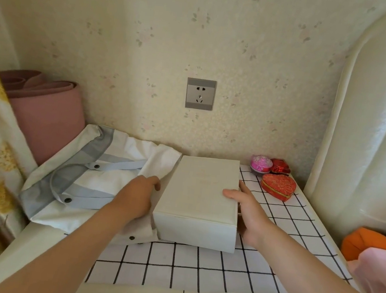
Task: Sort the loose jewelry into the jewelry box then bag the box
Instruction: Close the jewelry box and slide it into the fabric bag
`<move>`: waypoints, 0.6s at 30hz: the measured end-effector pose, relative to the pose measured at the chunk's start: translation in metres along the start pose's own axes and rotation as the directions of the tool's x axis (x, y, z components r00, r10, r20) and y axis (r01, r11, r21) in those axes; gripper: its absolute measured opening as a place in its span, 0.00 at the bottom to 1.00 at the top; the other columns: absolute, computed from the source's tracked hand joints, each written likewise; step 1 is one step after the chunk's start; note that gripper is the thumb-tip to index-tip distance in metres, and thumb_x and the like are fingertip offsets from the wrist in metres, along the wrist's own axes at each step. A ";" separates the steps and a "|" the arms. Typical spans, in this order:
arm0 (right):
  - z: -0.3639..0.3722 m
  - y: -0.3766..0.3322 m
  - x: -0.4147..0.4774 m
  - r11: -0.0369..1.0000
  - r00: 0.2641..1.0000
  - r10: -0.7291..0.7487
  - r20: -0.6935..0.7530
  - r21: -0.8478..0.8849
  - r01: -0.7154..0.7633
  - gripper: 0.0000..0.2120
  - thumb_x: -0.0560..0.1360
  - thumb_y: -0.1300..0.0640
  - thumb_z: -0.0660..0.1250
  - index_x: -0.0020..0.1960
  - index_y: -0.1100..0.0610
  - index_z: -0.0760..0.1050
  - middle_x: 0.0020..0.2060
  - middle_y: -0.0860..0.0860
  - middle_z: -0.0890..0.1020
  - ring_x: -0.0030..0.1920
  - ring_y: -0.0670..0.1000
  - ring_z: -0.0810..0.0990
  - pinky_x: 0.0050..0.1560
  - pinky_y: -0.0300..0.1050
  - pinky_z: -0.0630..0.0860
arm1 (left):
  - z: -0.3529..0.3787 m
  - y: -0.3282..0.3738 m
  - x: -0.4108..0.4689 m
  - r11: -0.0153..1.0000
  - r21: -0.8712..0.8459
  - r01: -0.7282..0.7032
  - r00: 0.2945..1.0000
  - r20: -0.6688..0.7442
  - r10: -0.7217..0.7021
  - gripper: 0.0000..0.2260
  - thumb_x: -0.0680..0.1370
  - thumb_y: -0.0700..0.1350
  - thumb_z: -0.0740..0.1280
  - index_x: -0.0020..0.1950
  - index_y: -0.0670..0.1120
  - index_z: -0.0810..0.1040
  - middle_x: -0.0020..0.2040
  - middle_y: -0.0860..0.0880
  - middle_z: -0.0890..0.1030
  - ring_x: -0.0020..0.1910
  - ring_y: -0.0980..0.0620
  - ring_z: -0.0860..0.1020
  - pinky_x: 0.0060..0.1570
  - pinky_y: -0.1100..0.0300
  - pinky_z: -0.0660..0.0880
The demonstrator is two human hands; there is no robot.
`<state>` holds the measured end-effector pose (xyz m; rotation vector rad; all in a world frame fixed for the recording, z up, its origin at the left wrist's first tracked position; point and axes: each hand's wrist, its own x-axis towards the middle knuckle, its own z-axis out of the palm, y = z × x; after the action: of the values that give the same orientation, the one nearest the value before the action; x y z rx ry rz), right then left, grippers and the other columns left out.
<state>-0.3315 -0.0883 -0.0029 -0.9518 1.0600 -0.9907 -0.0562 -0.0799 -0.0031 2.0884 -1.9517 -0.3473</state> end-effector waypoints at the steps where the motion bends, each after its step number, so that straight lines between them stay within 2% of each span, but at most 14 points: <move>1: 0.001 -0.002 0.000 1.000 1.000 -0.008 -0.003 0.018 0.008 0.18 0.74 0.59 0.68 0.60 0.43 0.78 0.52 0.52 0.86 0.55 0.60 0.83 0.59 0.59 0.77 | -0.006 0.001 0.001 0.996 -0.083 0.019 1.000 -0.013 -0.020 0.18 0.75 0.32 0.60 0.54 0.54 0.78 0.56 0.49 0.78 0.47 0.52 0.76 0.38 0.66 0.71; 3: 0.004 -0.004 0.000 0.997 1.000 -0.020 -0.014 0.070 0.021 0.17 0.74 0.60 0.67 0.60 0.45 0.78 0.52 0.54 0.86 0.54 0.61 0.83 0.54 0.58 0.79 | -0.021 0.004 0.003 0.976 -0.214 0.045 0.998 -0.035 -0.054 0.22 0.76 0.31 0.56 0.55 0.53 0.82 0.59 0.49 0.79 0.50 0.52 0.78 0.41 0.68 0.71; 6: 0.008 -0.008 0.002 0.987 0.999 -0.031 -0.015 0.159 0.033 0.17 0.74 0.61 0.65 0.62 0.50 0.77 0.56 0.59 0.84 0.53 0.63 0.83 0.51 0.59 0.79 | -0.042 0.005 0.003 0.936 -0.346 0.064 0.992 -0.078 -0.097 0.22 0.78 0.33 0.57 0.67 0.47 0.77 0.69 0.48 0.75 0.65 0.49 0.75 0.60 0.61 0.71; 8: 0.011 -0.013 0.002 0.978 1.000 -0.025 0.004 0.207 0.023 0.18 0.75 0.62 0.63 0.64 0.53 0.75 0.58 0.62 0.82 0.53 0.64 0.82 0.51 0.60 0.79 | -0.051 0.004 -0.001 0.906 -0.419 0.055 0.992 -0.082 -0.098 0.23 0.77 0.35 0.61 0.72 0.49 0.73 0.69 0.49 0.74 0.63 0.50 0.75 0.60 0.59 0.74; 10: 0.014 -0.020 0.001 0.973 1.000 0.002 0.029 0.229 -0.009 0.19 0.76 0.60 0.62 0.66 0.54 0.75 0.59 0.63 0.82 0.52 0.63 0.82 0.49 0.59 0.80 | -0.057 0.004 -0.006 0.869 -0.494 0.027 0.995 -0.070 -0.071 0.27 0.76 0.33 0.64 0.74 0.51 0.70 0.66 0.51 0.75 0.58 0.53 0.77 0.53 0.61 0.76; 13: 0.015 -0.030 -0.001 0.970 0.994 0.066 0.081 0.227 -0.083 0.20 0.76 0.56 0.63 0.67 0.56 0.74 0.55 0.62 0.83 0.46 0.61 0.84 0.39 0.52 0.82 | -0.065 0.006 -0.009 0.823 -0.568 0.002 0.996 -0.070 -0.050 0.32 0.75 0.28 0.58 0.74 0.52 0.69 0.66 0.55 0.73 0.57 0.58 0.74 0.46 0.68 0.74; 14: 0.016 -0.032 -0.002 0.968 0.991 0.083 0.100 0.227 -0.104 0.20 0.76 0.55 0.63 0.67 0.56 0.75 0.53 0.61 0.84 0.44 0.60 0.85 0.38 0.51 0.82 | -0.067 0.005 -0.008 0.823 -0.567 -0.004 0.995 -0.081 -0.051 0.34 0.74 0.27 0.56 0.75 0.53 0.69 0.68 0.56 0.72 0.58 0.59 0.74 0.48 0.68 0.74; 16: 0.019 -0.035 -0.003 0.967 0.988 0.094 0.126 0.226 -0.121 0.19 0.77 0.55 0.63 0.66 0.55 0.75 0.49 0.60 0.85 0.42 0.60 0.85 0.36 0.51 0.81 | -0.071 0.005 -0.005 0.819 -0.573 -0.015 0.995 -0.090 -0.045 0.37 0.71 0.25 0.52 0.75 0.54 0.69 0.70 0.56 0.71 0.65 0.59 0.72 0.62 0.61 0.74; 17: 0.021 -0.035 -0.004 0.967 0.987 0.095 0.128 0.223 -0.122 0.18 0.77 0.55 0.63 0.66 0.55 0.76 0.48 0.60 0.85 0.41 0.60 0.85 0.37 0.51 0.81 | -0.073 0.006 -0.004 0.807 -0.590 -0.018 0.997 -0.069 -0.029 0.38 0.70 0.23 0.51 0.74 0.54 0.70 0.69 0.56 0.73 0.68 0.58 0.71 0.65 0.58 0.73; 18: 0.023 -0.036 -0.004 0.967 0.987 0.100 0.126 0.222 -0.126 0.18 0.76 0.55 0.63 0.65 0.56 0.76 0.48 0.60 0.85 0.41 0.60 0.85 0.37 0.51 0.81 | -0.073 0.006 -0.003 0.793 -0.609 -0.017 0.999 -0.034 -0.004 0.39 0.69 0.22 0.50 0.72 0.54 0.72 0.68 0.55 0.75 0.68 0.57 0.72 0.63 0.58 0.74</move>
<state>-0.3163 -0.0910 0.0367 -0.7414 0.8734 -0.9302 -0.0364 -0.0752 0.0674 1.6407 -1.5370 -0.8136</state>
